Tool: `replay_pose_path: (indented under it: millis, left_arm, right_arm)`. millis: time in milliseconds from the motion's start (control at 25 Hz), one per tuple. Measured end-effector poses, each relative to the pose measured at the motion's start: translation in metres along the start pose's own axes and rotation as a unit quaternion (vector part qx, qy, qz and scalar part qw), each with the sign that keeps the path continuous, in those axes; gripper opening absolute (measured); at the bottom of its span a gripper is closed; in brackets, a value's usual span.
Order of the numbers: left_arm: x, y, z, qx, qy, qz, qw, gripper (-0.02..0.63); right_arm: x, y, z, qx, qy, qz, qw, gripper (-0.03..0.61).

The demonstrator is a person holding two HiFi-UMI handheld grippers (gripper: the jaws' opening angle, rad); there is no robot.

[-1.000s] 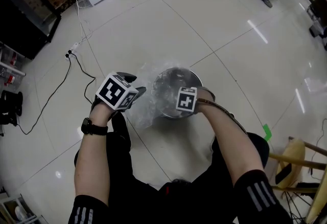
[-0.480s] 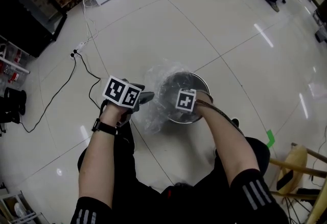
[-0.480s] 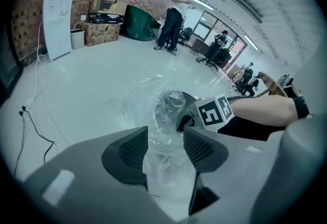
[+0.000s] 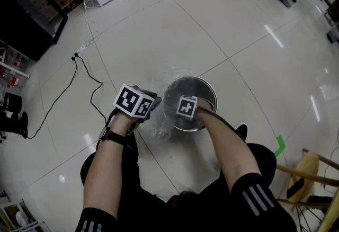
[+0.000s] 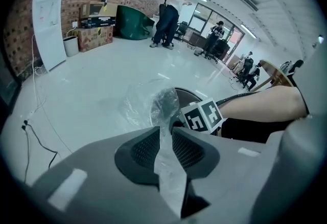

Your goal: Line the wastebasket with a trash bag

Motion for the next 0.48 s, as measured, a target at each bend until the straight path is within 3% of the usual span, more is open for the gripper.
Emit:
replay_pose_path:
  millis: [160, 240, 360, 480]
  left_arm:
    - [-0.004, 0.002, 0.006, -0.007, -0.011, 0.003, 0.9999, 0.034]
    - [-0.007, 0.003, 0.011, -0.013, -0.016, 0.001, 0.9998, 0.031]
    - [-0.013, 0.003, 0.016, -0.019, -0.025, -0.002, 0.9995, 0.032]
    - [-0.019, 0.001, 0.022, -0.023, -0.036, -0.004, 0.9991, 0.032]
  right_arm:
    - [0.000, -0.007, 0.004, -0.023, -0.006, 0.014, 1.000, 0.006]
    - [-0.005, -0.009, 0.006, -0.038, -0.027, 0.018, 0.999, 0.006]
    - [-0.002, -0.018, 0.011, -0.069, -0.056, 0.059, 0.994, 0.006]
    - [0.000, -0.022, 0.007, -0.070, -0.063, 0.059, 0.994, 0.006]
Point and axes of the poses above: the fingertips, and each gripper's own axes: y backward along the fingers, x to its left, z out of its top, the point moved 8 cm from there along y, backward along the fingers, and after that the axes turned 4 degrees about z, right-handed, at the moved point
